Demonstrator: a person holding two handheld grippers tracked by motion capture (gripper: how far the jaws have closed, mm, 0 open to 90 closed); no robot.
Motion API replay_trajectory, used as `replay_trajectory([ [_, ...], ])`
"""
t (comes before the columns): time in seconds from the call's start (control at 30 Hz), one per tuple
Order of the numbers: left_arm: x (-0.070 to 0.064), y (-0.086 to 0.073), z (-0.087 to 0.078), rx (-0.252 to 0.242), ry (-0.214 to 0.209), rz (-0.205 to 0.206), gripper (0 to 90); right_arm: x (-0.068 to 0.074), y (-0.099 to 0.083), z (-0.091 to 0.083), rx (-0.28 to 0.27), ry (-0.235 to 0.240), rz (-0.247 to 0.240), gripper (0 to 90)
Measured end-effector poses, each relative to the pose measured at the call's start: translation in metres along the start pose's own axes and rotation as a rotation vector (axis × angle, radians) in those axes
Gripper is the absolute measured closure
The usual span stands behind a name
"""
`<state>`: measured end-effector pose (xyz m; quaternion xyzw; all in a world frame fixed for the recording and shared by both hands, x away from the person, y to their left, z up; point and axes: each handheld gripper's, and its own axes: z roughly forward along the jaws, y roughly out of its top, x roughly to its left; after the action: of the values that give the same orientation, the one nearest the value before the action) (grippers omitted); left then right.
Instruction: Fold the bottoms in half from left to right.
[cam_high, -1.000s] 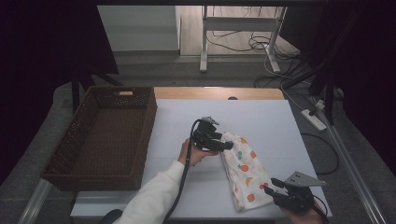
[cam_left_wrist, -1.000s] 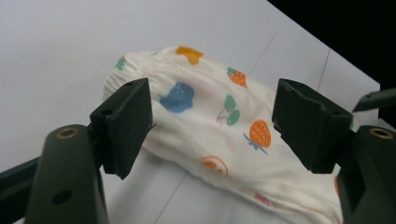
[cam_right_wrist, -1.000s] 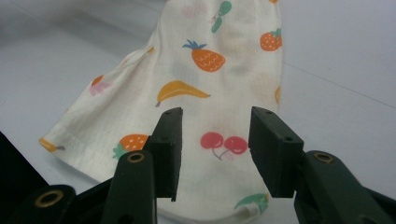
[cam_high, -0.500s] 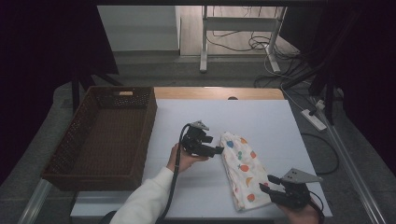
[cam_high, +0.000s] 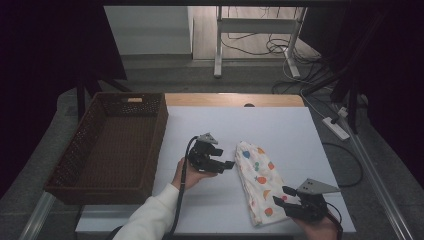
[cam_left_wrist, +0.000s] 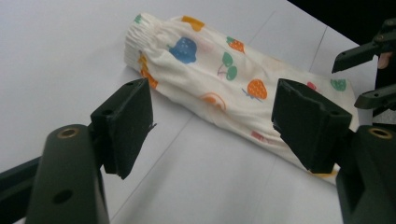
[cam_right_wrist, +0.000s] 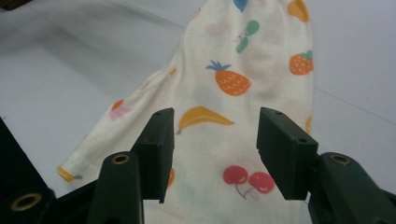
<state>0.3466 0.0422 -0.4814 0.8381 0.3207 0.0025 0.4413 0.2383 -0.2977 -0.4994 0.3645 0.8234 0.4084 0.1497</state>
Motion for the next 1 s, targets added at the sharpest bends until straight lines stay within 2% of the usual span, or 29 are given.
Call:
replay_trajectory([
  [0.27, -0.001, -0.010, -0.004, 0.008, -0.004, 0.002, 28.0, 0.012, 0.008, 0.011, 0.017, 0.042, -0.047, 44.3],
  [0.43, -0.002, -0.013, -0.007, 0.016, 0.018, 0.014, 27.8, 0.023, 0.016, 0.019, 0.029, 0.073, -0.086, 43.6],
  [0.63, 0.000, -0.017, -0.010, 0.017, 0.020, 0.000, 27.8, 0.032, 0.020, 0.030, 0.060, 0.108, -0.106, 41.3],
  [0.87, 0.003, -0.021, -0.011, 0.027, 0.023, -0.012, 27.7, 0.044, 0.025, 0.045, 0.117, 0.119, -0.166, 40.5],
  [1.0, 0.004, -0.023, -0.011, 0.030, 0.025, -0.018, 27.8, 0.049, 0.027, 0.051, 0.140, 0.116, -0.185, 40.4],
])
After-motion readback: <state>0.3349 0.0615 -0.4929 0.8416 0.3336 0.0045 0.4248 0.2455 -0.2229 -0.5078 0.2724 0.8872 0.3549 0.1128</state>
